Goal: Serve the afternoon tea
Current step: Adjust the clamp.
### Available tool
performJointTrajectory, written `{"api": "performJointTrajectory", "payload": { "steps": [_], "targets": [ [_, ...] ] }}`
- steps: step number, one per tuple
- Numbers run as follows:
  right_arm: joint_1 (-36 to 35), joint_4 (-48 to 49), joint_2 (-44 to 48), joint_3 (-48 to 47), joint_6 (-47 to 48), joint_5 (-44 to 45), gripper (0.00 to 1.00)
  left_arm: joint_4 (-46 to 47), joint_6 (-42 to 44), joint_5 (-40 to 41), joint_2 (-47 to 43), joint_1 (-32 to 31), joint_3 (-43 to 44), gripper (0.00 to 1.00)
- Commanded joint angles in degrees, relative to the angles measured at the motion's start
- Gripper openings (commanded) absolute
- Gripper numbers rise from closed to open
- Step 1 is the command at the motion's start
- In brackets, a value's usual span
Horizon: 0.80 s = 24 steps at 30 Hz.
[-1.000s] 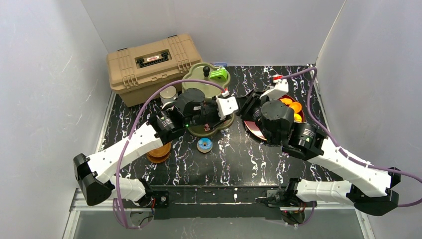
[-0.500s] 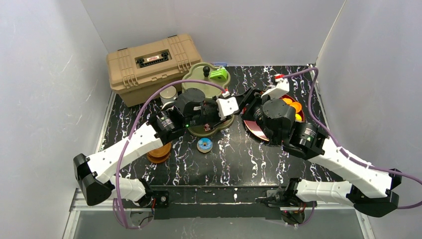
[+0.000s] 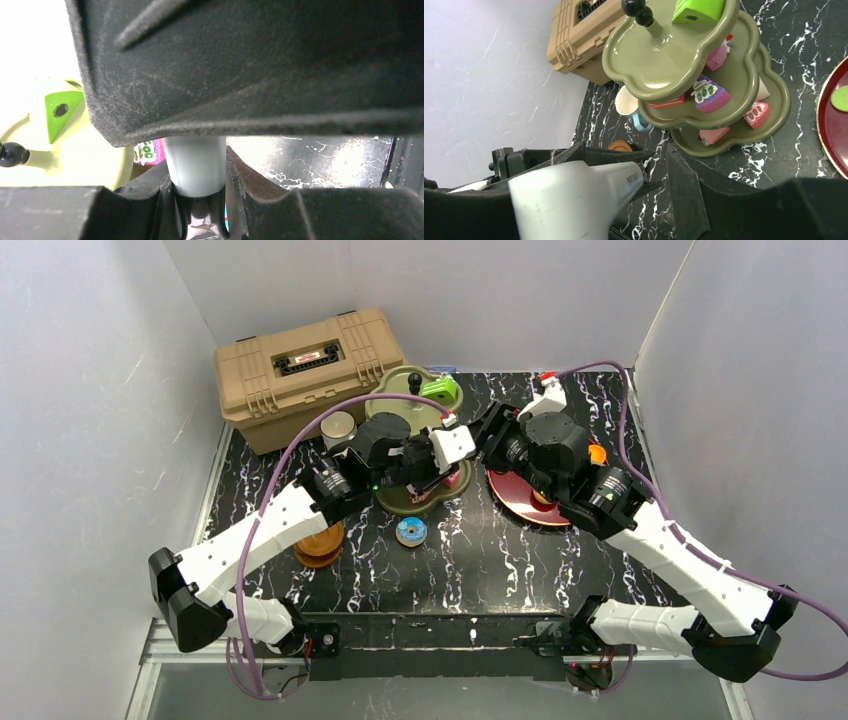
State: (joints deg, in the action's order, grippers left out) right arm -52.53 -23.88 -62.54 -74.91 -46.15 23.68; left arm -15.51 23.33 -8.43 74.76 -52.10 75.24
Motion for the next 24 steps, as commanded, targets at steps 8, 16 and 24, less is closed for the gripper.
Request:
{"api": "performJointTrajectory", "payload": {
  "steps": [8, 16, 24],
  "targets": [
    [3.7, -0.9, 2.8, 1.5, -0.7, -2.8, 0.17, 1.7, 1.3, -6.7, -1.7, -0.7, 3.7, 0.28],
    [3.7, -1.8, 2.9, -0.4, 0.3, -0.4, 0.09, -0.1, 2.8, -6.2, -4.5, -0.7, 0.8, 0.64],
    [3.8, 0.2, 2.7, 0.1, -1.5, -3.4, 0.09, -1.1, 4.0, -7.8, -4.2, -0.7, -1.8, 0.63]
  ]
}}
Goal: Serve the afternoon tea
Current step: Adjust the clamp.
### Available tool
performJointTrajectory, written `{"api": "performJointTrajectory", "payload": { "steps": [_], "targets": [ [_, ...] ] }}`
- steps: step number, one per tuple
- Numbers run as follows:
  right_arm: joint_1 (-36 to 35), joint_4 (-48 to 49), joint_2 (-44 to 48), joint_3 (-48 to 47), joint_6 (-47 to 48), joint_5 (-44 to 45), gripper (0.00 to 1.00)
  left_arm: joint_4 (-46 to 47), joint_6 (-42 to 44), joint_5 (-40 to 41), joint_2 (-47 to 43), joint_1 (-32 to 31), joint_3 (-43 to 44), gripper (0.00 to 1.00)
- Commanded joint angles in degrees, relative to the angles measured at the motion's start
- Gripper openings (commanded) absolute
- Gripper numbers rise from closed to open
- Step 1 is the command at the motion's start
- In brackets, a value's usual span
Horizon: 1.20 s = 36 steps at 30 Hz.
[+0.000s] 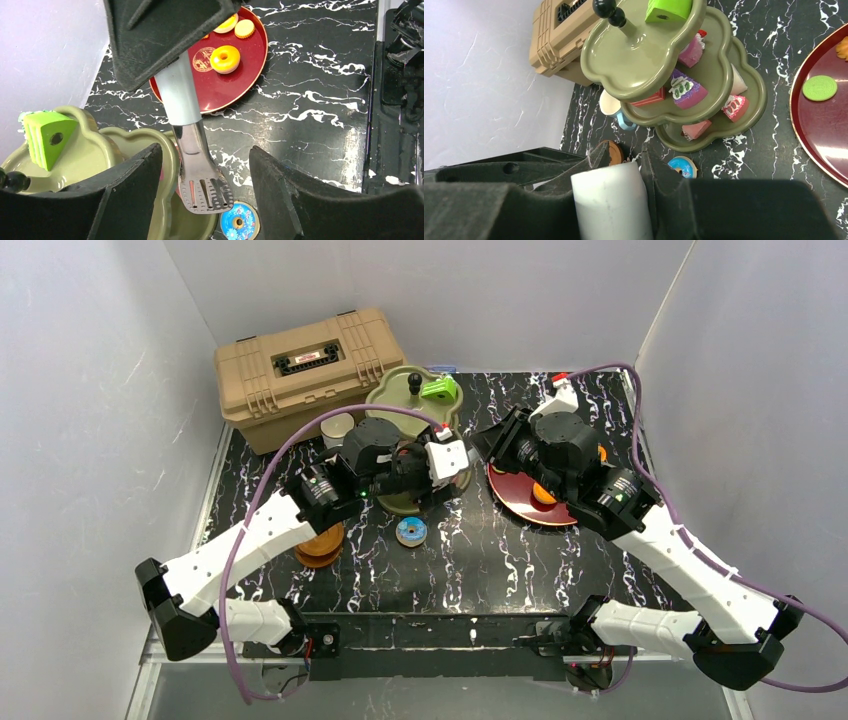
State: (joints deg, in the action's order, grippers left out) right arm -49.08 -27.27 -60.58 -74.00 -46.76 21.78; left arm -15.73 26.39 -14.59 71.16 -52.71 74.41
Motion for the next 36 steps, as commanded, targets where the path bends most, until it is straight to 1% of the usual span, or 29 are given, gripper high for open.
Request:
{"api": "performJointTrajectory", "payload": {
  "steps": [1, 3, 5, 7, 10, 11, 13, 14, 16, 20, 24, 27, 32, 36],
  "targets": [
    [0.4, 4.0, 0.7, -0.6, -1.1, -2.4, 0.09, 0.0, 0.9, -1.0, -0.5, -0.1, -1.0, 0.63],
    [0.5, 4.9, 0.5, -0.2, -1.5, -3.8, 0.1, 1.6, 0.9, 0.5, 0.1, -0.1, -0.5, 0.64],
    [0.6, 5.6, 0.5, 0.2, -2.1, -5.2, 0.1, 2.4, 0.8, 0.2, 0.4, 0.1, -0.3, 0.62],
    [0.9, 6.6, 0.7, 0.7, -2.7, -6.2, 0.1, 2.3, 0.7, -1.4, 0.5, 0.1, -0.2, 0.57],
    [1.6, 7.2, 1.0, 1.1, -3.3, -7.2, 0.11, 2.1, 0.3, -2.4, 0.4, 0.2, -0.3, 0.41],
    [1.7, 7.4, 1.1, 1.2, -3.5, -7.5, 0.13, 2.1, 0.4, -2.5, 0.3, 0.2, -0.5, 0.34],
    [2.0, 7.5, 1.3, 1.5, -3.7, -8.1, 0.17, 1.7, 1.1, -2.6, 0.3, 0.2, -0.5, 0.15],
    [2.2, 7.5, 1.4, 1.7, -3.8, -8.3, 0.2, 1.4, 1.2, -2.5, 0.3, 0.3, -0.3, 0.07],
    [2.7, 7.7, 1.6, 2.2, -4.0, -9.2, 0.25, 0.7, 1.1, -2.7, 0.5, 0.7, 0.3, 0.0],
    [3.3, 8.3, 1.8, 3.2, -4.7, -10.4, 0.33, 0.5, 0.7, -2.9, 0.8, 1.1, 1.2, 0.0],
    [4.0, 8.2, 1.6, 3.2, -3.9, -12.8, 0.55, 0.1, 0.0, -3.1, 0.9, 1.3, 1.6, 0.0],
    [4.4, 7.8, 1.7, 3.2, -2.6, -14.9, 0.64, -0.1, -1.0, -3.6, 0.9, 1.8, 2.0, 0.0],
    [5.2, 9.0, 1.3, 4.3, -2.2, -19.9, 0.7, -1.0, -4.2, -6.5, 1.3, 3.9, 3.4, 0.0],
    [5.8, 9.2, 0.1, 4.6, -1.6, -24.9, 0.72, -2.5, -7.3, -9.9, 1.8, 5.7, 5.1, 0.0]
  ]
}}
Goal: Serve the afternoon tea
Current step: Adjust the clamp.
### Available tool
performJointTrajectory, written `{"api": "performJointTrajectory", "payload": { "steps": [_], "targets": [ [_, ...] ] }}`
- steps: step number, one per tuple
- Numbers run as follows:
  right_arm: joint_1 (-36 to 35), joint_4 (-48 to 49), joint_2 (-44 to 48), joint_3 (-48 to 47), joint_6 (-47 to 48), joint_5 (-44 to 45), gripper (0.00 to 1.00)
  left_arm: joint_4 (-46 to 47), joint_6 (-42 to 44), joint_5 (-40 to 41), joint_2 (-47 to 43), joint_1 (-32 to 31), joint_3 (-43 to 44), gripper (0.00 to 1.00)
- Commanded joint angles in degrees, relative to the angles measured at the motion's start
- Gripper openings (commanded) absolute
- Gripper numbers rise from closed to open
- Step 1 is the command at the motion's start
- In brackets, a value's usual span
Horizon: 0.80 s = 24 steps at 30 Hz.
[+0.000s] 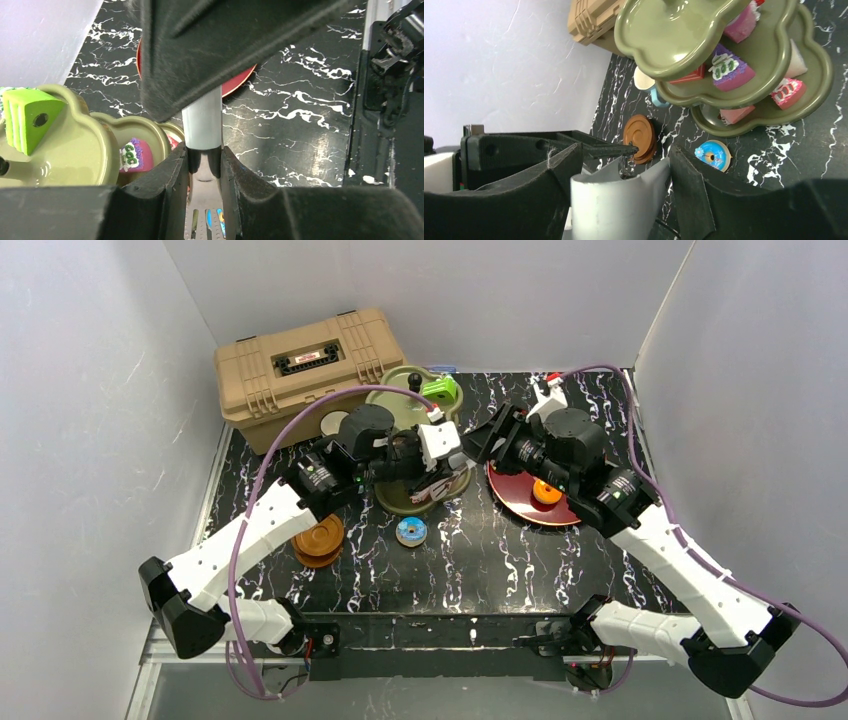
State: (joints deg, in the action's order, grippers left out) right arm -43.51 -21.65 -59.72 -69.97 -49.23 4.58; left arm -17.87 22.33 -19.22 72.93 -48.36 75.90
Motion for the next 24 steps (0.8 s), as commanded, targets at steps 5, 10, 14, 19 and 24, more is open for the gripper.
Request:
{"api": "performJointTrajectory", "payload": {
  "steps": [5, 10, 14, 19, 24],
  "targets": [
    [0.4, 2.7, -1.4, 0.2, 1.5, -7.6, 0.72, 0.2, -3.7, -5.4, -0.1, 1.8, 4.0, 0.01],
    [0.4, 0.5, -2.4, -0.9, 2.0, -4.9, 0.72, 1.6, -3.3, -5.2, -0.4, 1.6, 3.8, 0.01],
    [0.4, -3.2, -4.0, -2.9, 3.5, -1.6, 0.72, 2.4, -0.9, -2.0, -0.5, 1.7, 3.3, 0.0],
    [0.4, -4.2, -4.5, -3.8, 4.2, -0.2, 0.7, 3.4, 2.2, 1.0, -0.4, 1.4, 2.4, 0.0],
    [0.4, -3.7, -5.6, -4.9, 4.2, -1.4, 0.69, 3.5, 3.2, 0.9, -0.1, 1.2, 2.7, 0.0]
  ]
}}
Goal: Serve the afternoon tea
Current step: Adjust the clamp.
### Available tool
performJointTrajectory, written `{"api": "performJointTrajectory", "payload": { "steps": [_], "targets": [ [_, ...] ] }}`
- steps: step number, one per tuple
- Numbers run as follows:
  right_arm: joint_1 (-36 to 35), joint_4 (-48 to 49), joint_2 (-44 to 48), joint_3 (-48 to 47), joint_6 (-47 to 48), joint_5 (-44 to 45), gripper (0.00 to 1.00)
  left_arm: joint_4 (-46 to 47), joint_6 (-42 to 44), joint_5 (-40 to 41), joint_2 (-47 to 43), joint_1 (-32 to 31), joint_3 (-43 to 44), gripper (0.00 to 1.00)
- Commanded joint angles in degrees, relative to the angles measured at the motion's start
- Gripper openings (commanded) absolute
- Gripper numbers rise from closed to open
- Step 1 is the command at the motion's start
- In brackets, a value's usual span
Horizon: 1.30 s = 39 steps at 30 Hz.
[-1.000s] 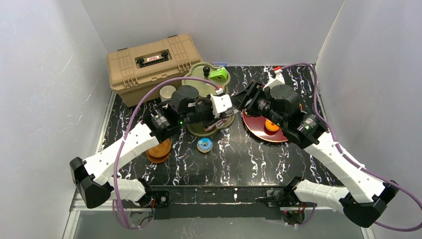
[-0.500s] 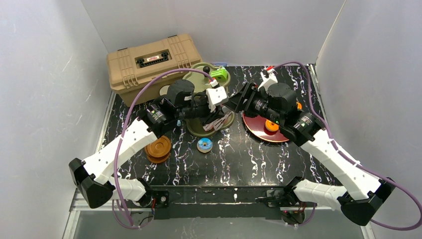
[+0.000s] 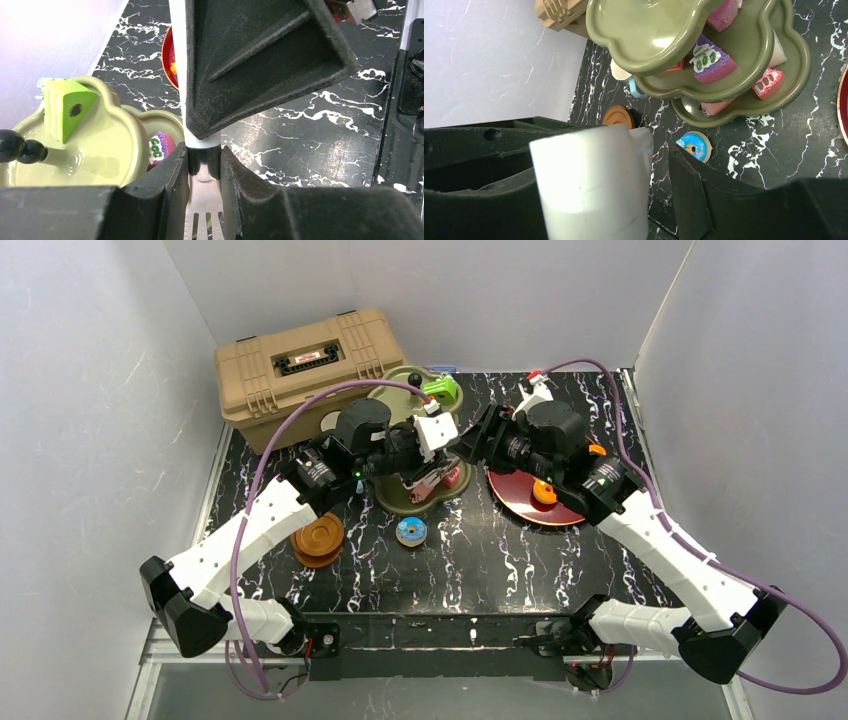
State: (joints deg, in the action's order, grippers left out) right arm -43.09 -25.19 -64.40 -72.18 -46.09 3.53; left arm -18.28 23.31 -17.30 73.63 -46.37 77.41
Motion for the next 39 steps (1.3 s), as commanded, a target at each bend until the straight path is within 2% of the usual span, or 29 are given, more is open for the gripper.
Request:
{"api": "performJointTrajectory", "payload": {
  "steps": [1, 11, 16, 22, 23, 24, 26, 28, 32, 39],
  "targets": [
    [-0.1, 0.6, -1.1, -2.5, 0.8, -0.7, 0.69, 3.8, 2.1, -1.3, -0.7, -0.9, 1.3, 0.0],
    [-0.1, 5.9, -2.1, -1.6, -0.6, -5.5, 0.64, 2.1, 1.6, -4.0, -1.1, -1.5, 1.2, 0.0],
    [0.2, 6.8, -2.0, -1.3, -0.1, -5.7, 0.48, 0.6, 0.2, -6.4, -1.5, -1.5, 1.6, 0.01],
    [0.7, 7.6, -0.5, 0.2, 1.0, -5.7, 0.24, -0.6, -0.5, -8.0, -1.6, -1.5, 2.5, 0.04],
    [0.8, 7.3, -0.1, 0.4, 1.3, -5.3, 0.2, -0.8, -0.6, -8.2, -1.6, -1.5, 2.7, 0.1],
    [1.0, 6.7, 0.4, 0.5, 1.7, -4.6, 0.16, -1.1, -0.6, -8.2, -1.6, -1.4, 2.8, 0.24],
    [1.2, 5.3, 1.3, 0.5, 2.9, -2.3, 0.11, -1.0, -1.2, -7.2, -1.7, -1.4, 2.9, 0.65],
    [1.3, 3.0, 1.5, -0.1, 4.9, 0.9, 0.07, -1.0, -1.9, -6.1, -1.9, -1.4, 3.1, 0.81],
    [1.5, -1.6, 1.0, -1.9, 10.3, 7.4, 0.02, -2.5, -3.7, -4.2, -2.4, -1.4, 4.1, 0.97],
    [2.0, -5.0, 1.9, -1.3, 15.0, 15.5, 0.01, -3.6, -4.7, -3.4, -3.5, -0.9, 3.7, 0.98]
  ]
}}
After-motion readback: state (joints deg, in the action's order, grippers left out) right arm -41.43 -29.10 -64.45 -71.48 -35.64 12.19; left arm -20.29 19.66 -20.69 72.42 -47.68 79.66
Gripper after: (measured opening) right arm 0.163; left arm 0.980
